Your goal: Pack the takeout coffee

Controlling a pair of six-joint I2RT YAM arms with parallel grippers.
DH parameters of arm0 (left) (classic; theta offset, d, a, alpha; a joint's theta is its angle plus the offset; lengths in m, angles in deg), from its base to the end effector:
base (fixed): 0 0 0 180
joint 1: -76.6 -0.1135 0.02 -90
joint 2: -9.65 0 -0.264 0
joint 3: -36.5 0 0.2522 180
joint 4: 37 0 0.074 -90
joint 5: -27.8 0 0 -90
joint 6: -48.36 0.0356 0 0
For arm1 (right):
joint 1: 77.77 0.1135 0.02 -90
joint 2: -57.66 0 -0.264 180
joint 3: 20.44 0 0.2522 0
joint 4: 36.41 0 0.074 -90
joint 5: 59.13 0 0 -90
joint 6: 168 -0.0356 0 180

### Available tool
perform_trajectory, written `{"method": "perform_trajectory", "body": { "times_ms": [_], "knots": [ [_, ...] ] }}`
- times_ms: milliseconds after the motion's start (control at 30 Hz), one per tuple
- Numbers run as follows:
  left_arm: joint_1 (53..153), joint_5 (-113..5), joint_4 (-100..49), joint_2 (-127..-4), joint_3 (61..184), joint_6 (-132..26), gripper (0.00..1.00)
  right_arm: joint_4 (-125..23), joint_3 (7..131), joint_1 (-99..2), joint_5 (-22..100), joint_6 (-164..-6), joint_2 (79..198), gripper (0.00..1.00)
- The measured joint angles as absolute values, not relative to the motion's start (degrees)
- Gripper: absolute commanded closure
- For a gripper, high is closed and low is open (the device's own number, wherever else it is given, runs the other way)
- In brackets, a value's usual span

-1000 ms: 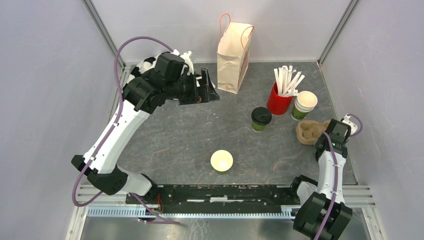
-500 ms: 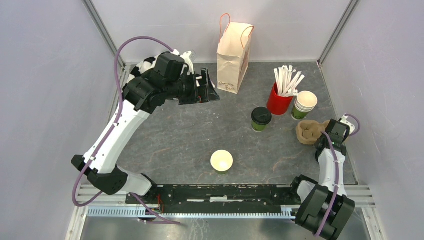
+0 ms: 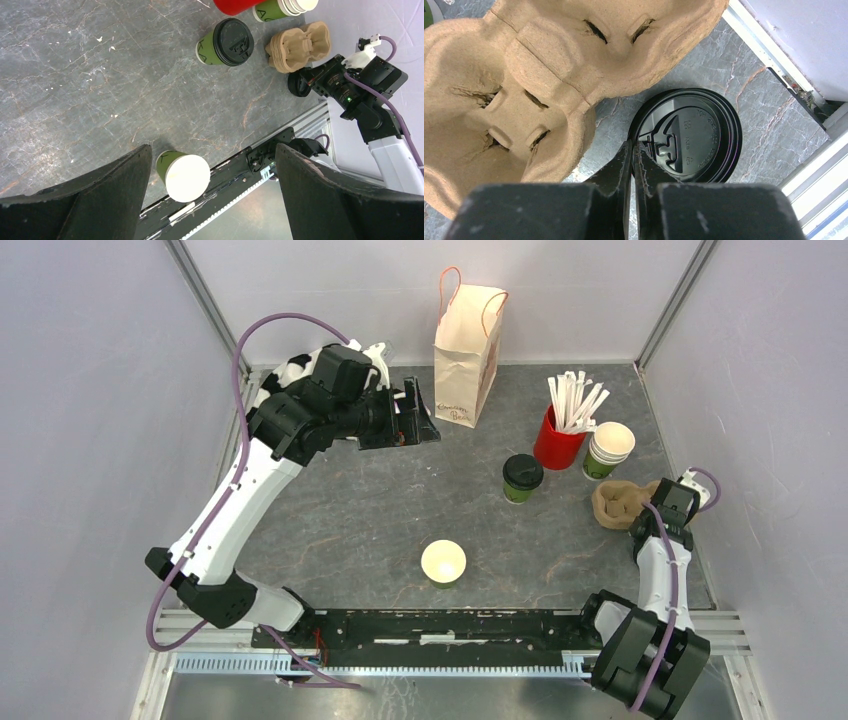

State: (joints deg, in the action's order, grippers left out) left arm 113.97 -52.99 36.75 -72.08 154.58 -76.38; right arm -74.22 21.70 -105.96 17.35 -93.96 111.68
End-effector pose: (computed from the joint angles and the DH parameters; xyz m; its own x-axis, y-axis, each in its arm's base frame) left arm 0.2126 -0.1695 0.4579 -0.7957 -0.1001 -0.5974 0.3003 0.7913 -0.5326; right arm 0.1564 -0.0933 0.1924 -0.4833 0.5623 -0.6710 0.7546 0.6562 0.0065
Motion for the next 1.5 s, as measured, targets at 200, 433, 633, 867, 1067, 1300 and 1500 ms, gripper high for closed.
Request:
{"method": "perform_trajectory", "body": {
  "times_ms": [200,433,633,867,1067,1300,1500],
  "knots": [
    [114.0,-53.0,36.7,-72.1,154.6,-76.4,0.02,-74.2,21.7,-106.0,17.3,-93.6,111.7,1.00],
    [114.0,-52.9,36.7,-72.1,154.6,-76.4,0.02,-75.6,22.1,-106.0,17.2,-93.8,110.9,1.00],
    [114.0,-52.8,36.7,-72.1,154.6,-76.3,0.02,-79.7,25.5,-106.0,16.4,-94.8,108.1,1.00],
    [114.0,-52.6,36.7,-72.1,154.6,-75.9,0.01,-79.9,27.4,-106.0,16.3,-94.4,108.4,0.58],
    [114.0,-52.6,36.7,-72.0,154.6,-74.6,0.01,-79.4,25.1,-106.0,16.0,-93.1,108.6,0.60],
    [114.0,-52.6,36.7,-72.0,154.6,-74.5,0.01,-79.0,21.6,-106.4,16.1,-93.1,109.1,0.67],
    [114.0,-52.6,36.7,-72.0,154.6,-74.6,0.01,-77.4,21.4,-106.8,16.7,-93.1,110.0,0.68]
  ]
}}
